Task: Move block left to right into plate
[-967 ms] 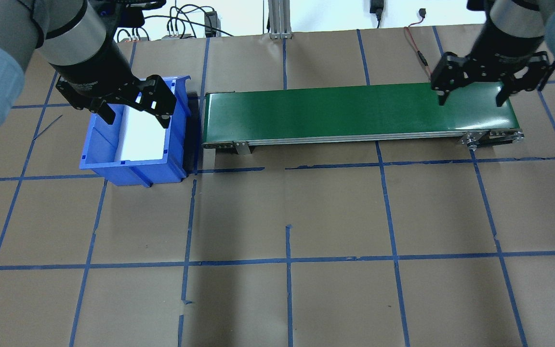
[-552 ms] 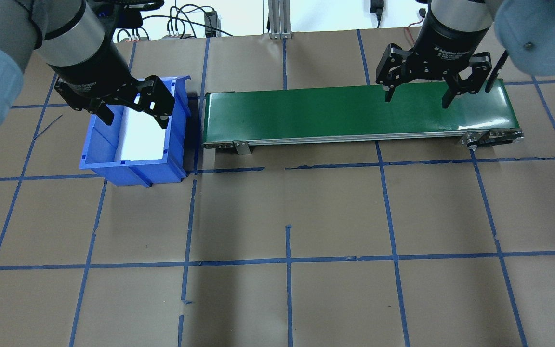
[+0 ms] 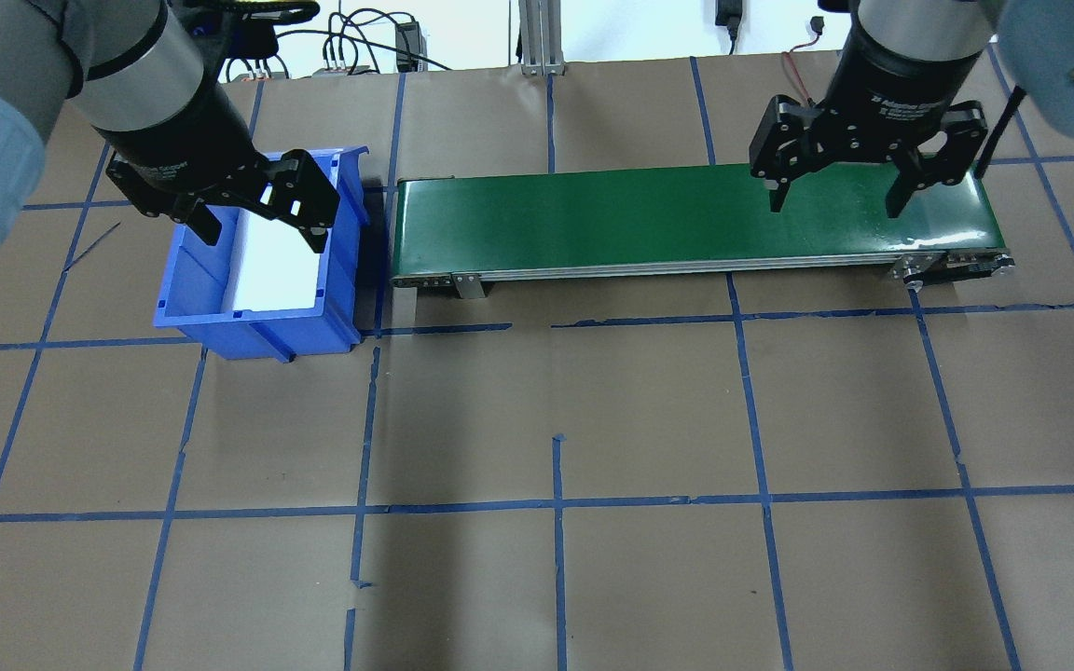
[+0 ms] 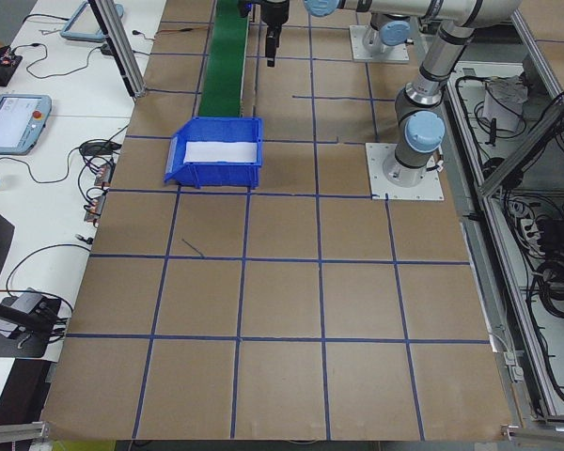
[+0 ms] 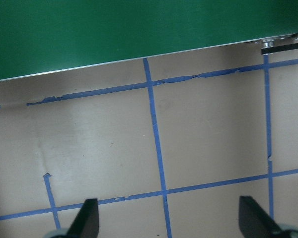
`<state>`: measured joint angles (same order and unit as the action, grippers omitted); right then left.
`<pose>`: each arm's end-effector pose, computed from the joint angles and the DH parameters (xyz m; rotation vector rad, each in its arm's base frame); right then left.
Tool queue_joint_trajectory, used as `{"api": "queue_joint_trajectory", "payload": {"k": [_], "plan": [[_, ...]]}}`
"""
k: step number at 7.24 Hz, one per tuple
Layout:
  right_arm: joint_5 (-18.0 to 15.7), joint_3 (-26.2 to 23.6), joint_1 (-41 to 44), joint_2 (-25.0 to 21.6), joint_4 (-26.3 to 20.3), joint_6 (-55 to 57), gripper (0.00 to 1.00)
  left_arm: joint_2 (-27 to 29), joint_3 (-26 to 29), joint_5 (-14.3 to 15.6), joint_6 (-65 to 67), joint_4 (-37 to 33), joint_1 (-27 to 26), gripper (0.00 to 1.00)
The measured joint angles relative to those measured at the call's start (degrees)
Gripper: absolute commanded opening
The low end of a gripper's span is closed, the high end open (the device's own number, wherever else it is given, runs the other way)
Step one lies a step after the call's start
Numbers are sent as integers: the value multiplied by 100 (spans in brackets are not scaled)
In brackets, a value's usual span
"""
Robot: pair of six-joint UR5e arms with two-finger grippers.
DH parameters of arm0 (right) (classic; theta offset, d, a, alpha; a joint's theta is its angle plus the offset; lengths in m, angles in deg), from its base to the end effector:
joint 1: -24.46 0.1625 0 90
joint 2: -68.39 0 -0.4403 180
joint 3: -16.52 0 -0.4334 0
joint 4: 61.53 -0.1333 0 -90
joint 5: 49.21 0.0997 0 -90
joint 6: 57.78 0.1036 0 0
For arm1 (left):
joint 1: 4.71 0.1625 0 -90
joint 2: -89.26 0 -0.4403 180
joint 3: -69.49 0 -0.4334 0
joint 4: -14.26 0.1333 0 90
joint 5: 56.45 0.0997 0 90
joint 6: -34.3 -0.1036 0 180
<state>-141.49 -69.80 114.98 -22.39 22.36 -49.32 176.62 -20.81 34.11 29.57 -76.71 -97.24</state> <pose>0.1339 -0.5216 0.5301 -0.2137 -3.0920 -0.0397 -0.1549 -0.5086 0.5188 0.1981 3.1249 -0.0371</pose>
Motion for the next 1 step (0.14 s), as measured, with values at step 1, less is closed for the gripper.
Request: {"api": "queue_joint_trajectory", "payload": {"k": [1], "plan": [[101,11,-22,-211,-230,-35,100,-3,-20,-2,4,-13,-21,100]]}}
